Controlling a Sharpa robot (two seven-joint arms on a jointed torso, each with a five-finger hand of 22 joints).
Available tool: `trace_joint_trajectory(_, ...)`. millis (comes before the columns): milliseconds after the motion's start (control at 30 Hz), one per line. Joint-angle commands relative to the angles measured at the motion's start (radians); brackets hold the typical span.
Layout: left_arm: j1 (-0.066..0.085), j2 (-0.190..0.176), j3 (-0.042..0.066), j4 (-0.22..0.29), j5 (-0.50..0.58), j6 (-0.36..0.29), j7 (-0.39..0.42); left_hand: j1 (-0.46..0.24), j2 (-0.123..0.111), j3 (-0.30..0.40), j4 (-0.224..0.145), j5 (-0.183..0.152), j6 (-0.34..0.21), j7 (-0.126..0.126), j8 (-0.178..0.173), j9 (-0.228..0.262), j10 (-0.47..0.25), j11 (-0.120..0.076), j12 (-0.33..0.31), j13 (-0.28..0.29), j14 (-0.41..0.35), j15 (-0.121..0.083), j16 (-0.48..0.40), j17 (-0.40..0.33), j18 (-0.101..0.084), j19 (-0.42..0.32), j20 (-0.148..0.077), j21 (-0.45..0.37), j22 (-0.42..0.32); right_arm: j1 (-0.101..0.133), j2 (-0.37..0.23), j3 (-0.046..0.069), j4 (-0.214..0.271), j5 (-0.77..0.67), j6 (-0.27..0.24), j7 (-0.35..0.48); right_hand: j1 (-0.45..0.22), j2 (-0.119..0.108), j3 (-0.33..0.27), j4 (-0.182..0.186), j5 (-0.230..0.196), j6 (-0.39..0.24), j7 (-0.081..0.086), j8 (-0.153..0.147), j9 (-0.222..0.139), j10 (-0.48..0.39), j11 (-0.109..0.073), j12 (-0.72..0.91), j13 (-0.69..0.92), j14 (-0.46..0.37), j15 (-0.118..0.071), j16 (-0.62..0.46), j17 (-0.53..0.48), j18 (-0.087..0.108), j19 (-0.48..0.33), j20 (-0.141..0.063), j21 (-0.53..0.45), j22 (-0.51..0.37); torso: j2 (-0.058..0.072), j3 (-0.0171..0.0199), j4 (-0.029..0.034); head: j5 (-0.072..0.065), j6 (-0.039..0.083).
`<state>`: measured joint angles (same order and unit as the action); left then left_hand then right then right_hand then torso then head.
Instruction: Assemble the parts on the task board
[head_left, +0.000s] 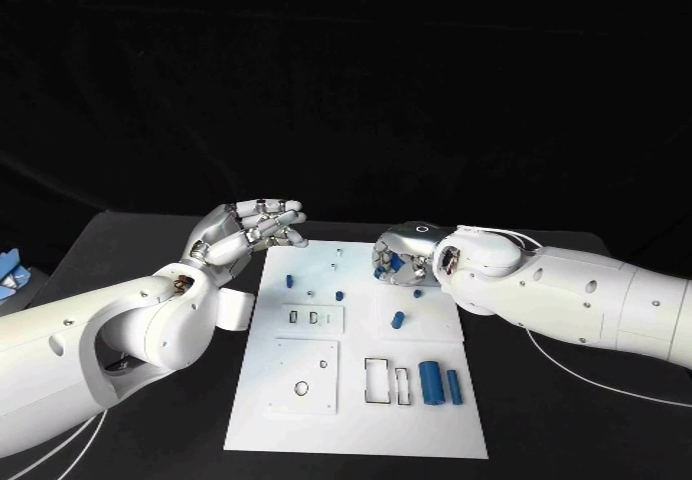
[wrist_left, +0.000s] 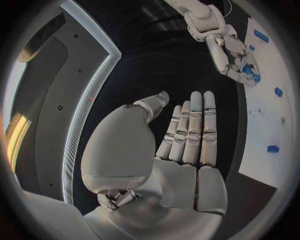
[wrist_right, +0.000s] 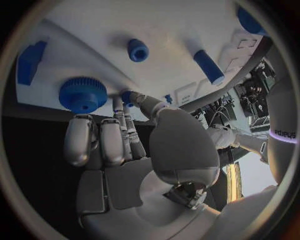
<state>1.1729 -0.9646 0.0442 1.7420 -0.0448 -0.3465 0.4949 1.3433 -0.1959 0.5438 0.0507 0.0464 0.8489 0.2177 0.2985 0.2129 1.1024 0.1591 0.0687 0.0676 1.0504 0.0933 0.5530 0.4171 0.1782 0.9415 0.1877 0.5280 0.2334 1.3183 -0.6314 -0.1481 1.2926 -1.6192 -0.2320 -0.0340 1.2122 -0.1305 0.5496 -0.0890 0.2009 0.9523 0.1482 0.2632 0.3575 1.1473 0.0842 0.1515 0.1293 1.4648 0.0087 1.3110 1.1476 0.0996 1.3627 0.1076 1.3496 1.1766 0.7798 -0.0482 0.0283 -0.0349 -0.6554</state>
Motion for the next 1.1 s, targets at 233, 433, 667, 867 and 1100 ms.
trace_joint_trajectory(233, 0.002, 0.0, 0.001, 0.001, 0.014, 0.021, 0.002, -0.009, 0.003, -0.001, -0.007, 0.004, -0.004, 0.01, -0.004, 0.001, -0.009, 0.001, -0.005, 0.0, -0.008, -0.001, 0.004, 0.002, -0.001, -0.007, -0.002, 0.006, 0.001, -0.003, -0.012, -0.001, 0.022, -0.016, -0.091, -0.028, -0.001, 0.002, 0.007, 0.013, 0.013, 0.025, -0.007, 0.021, 0.016, 0.021, -0.006, 0.016, 0.009, 0.033, -0.01, 0.014, 0.005, -0.021, 0.007, -0.002, 0.016, 0.02, -0.003, -0.0004, 0.0008, 0.001, -0.001)
trace_joint_trajectory(433, 0.002, 0.0, 0.001, -0.003, 0.016, 0.02, 0.002, -0.009, 0.003, -0.001, -0.007, 0.004, -0.004, 0.01, -0.004, 0.001, -0.01, 0.001, -0.005, 0.0, -0.008, -0.001, 0.005, 0.002, -0.001, -0.007, -0.002, 0.006, 0.001, -0.001, -0.007, 0.004, 0.03, -0.012, -0.17, -0.061, -0.001, 0.004, 0.009, 0.015, 0.015, 0.028, -0.008, 0.025, 0.02, 0.025, -0.008, 0.019, 0.011, 0.033, -0.012, 0.017, 0.007, -0.023, 0.011, -0.003, 0.02, 0.028, -0.004, -0.0013, 0.0009, 0.002, 0.005)
trace_joint_trajectory(667, 0.002, 0.001, 0.001, -0.005, 0.018, 0.021, 0.002, -0.009, 0.005, -0.001, -0.008, 0.004, -0.005, 0.011, -0.005, 0.001, -0.011, 0.002, -0.005, 0.0, -0.009, -0.001, 0.006, 0.003, -0.001, -0.008, -0.002, 0.007, 0.002, 0.001, 0.029, 0.008, -0.007, -0.01, -0.218, -0.088, -0.001, 0.006, 0.01, 0.017, 0.012, 0.026, -0.008, 0.025, 0.022, 0.026, -0.009, 0.02, 0.012, 0.034, -0.012, 0.019, 0.01, -0.024, 0.014, -0.004, 0.023, 0.034, 0.001, 0.0004, 0.0029, 0.005, 0.015)
trace_joint_trajectory(867, 0.002, 0.003, 0.001, -0.005, 0.019, 0.021, 0.002, -0.008, 0.005, 0.0, -0.009, 0.004, -0.006, 0.012, -0.006, 0.001, -0.013, 0.002, -0.005, 0.0, -0.01, -0.001, 0.007, 0.004, -0.001, -0.009, -0.002, 0.009, 0.003, 0.002, 0.061, 0.01, -0.037, -0.005, -0.229, -0.089, 0.0, 0.007, 0.011, 0.017, 0.011, 0.026, -0.008, 0.025, 0.022, 0.027, -0.009, 0.02, 0.012, 0.034, -0.012, 0.02, 0.011, -0.024, 0.014, -0.004, 0.024, 0.035, 0.001, 0.0003, 0.0021, 0.009, 0.018)
trace_joint_trajectory(1100, 0.002, 0.007, 0.001, -0.004, 0.019, 0.024, 0.002, -0.008, 0.005, 0.0, -0.009, 0.004, -0.006, 0.012, -0.006, 0.001, -0.013, 0.002, -0.005, 0.0, -0.01, -0.001, 0.007, 0.004, -0.001, -0.009, -0.002, 0.009, 0.003, 0.001, 0.1, 0.01, -0.07, 0.003, -0.235, -0.091, -0.002, 0.009, 0.012, 0.021, 0.011, 0.024, -0.007, 0.025, 0.024, 0.026, -0.008, 0.02, 0.013, 0.034, -0.012, 0.022, 0.011, -0.024, 0.015, -0.005, 0.025, 0.037, 0.004, 0.0011, 0.0056, 0.012, 0.02)
